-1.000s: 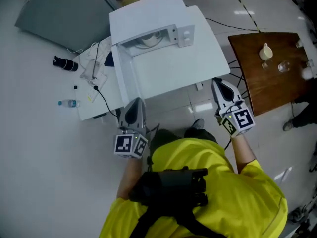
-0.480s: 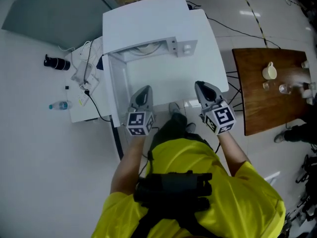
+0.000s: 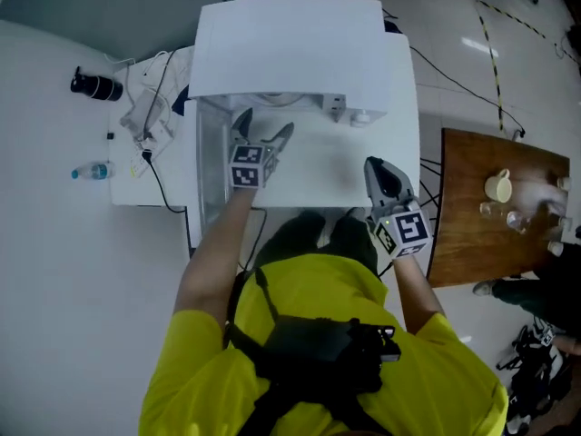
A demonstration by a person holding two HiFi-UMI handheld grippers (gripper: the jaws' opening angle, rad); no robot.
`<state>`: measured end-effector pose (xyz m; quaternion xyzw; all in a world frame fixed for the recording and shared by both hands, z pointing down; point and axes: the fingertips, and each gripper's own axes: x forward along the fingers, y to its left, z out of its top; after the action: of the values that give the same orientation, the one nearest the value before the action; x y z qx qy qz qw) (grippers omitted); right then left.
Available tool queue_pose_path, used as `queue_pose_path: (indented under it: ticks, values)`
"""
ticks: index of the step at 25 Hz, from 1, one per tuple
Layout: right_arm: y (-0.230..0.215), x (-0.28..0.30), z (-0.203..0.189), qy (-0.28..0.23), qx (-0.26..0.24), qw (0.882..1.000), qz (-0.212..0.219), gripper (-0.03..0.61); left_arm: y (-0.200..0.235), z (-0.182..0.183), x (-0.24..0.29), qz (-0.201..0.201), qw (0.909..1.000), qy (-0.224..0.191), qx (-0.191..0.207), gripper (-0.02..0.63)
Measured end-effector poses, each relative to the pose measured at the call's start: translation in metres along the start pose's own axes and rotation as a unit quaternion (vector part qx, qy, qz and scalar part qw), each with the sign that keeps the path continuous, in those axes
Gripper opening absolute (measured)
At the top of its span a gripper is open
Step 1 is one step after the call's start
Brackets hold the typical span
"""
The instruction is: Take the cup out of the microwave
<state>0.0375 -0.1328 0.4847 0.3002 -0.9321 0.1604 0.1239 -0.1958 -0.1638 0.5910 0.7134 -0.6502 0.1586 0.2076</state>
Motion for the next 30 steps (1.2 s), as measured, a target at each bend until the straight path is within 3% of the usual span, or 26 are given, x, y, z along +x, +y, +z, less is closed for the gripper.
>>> queue_pose_path:
  ticks: [6, 14, 15, 23, 30]
  values:
    - [-0.004, 0.034, -0.038, 0.032, 0.002, 0.997, 0.064, 0.006, 0.021, -0.011, 0.074, 0.013, 0.9999, 0.006, 0.005, 0.483]
    - [-0.004, 0.053, -0.054, 0.049, 0.019, 0.996, 0.069, 0.006, 0.049, 0.004, 0.117, 0.038, 0.9989, -0.026, 0.0, 0.491]
    - [-0.004, 0.054, -0.055, 0.051, 0.017, 0.996, 0.07, 0.006, 0.05, 0.005, 0.119, 0.036, 0.9991, -0.022, 0.003, 0.455]
    - [-0.003, 0.059, -0.05, 0.05, 0.013, 0.996, 0.068, 0.005, 0.053, 0.008, 0.109, 0.06, 0.9975, -0.035, -0.011, 0.451]
    - [-0.001, 0.061, -0.059, 0.052, 0.019, 0.996, 0.064, 0.006, 0.032, 0.001, 0.077, 0.05, 0.9973, -0.051, -0.012, 0.451]
